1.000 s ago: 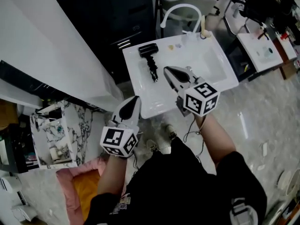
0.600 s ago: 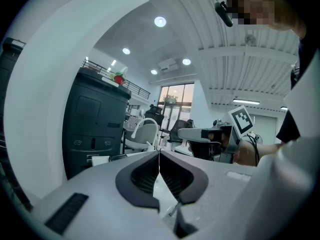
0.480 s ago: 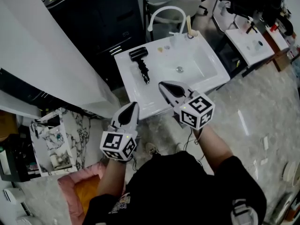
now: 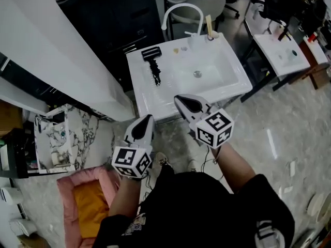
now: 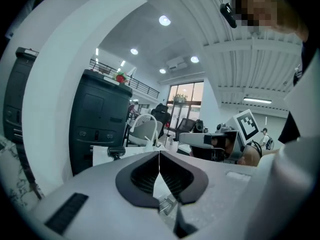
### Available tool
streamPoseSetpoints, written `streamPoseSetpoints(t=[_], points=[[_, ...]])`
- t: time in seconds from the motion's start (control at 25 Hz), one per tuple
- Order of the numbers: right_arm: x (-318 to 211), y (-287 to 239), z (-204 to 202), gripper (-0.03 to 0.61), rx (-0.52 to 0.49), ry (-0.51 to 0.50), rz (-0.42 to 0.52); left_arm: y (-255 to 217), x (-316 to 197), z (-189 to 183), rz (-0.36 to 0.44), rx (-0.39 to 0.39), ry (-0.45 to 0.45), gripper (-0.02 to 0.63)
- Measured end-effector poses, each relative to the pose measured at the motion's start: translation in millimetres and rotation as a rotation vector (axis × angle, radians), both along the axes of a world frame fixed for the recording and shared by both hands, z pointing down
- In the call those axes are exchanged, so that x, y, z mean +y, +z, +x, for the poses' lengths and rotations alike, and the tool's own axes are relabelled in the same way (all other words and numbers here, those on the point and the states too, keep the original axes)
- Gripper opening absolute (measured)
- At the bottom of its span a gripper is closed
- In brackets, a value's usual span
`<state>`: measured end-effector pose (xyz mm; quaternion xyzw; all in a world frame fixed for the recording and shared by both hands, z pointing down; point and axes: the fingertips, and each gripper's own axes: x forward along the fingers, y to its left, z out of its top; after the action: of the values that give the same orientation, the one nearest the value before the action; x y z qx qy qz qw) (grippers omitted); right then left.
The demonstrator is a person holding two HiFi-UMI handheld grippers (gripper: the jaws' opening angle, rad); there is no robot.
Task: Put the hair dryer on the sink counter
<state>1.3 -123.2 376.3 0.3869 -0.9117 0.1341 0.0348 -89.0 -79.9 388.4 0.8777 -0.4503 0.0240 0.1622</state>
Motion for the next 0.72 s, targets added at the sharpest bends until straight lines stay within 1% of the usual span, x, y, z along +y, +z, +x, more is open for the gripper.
streamPoseSetpoints(t=[0.36, 0.72], points=[[49.6, 10.7, 34.9, -0.003, -0.027, -0.081, 0.006, 7.8, 60.2, 45.9, 0.0, -0.017, -0.086, 0.003], [78.8, 12.9, 54.8, -0.003, -0.027, -0.116, 0.001, 9.3, 88.2, 67.6, 0.01, -0.005, -0.122, 0.005]])
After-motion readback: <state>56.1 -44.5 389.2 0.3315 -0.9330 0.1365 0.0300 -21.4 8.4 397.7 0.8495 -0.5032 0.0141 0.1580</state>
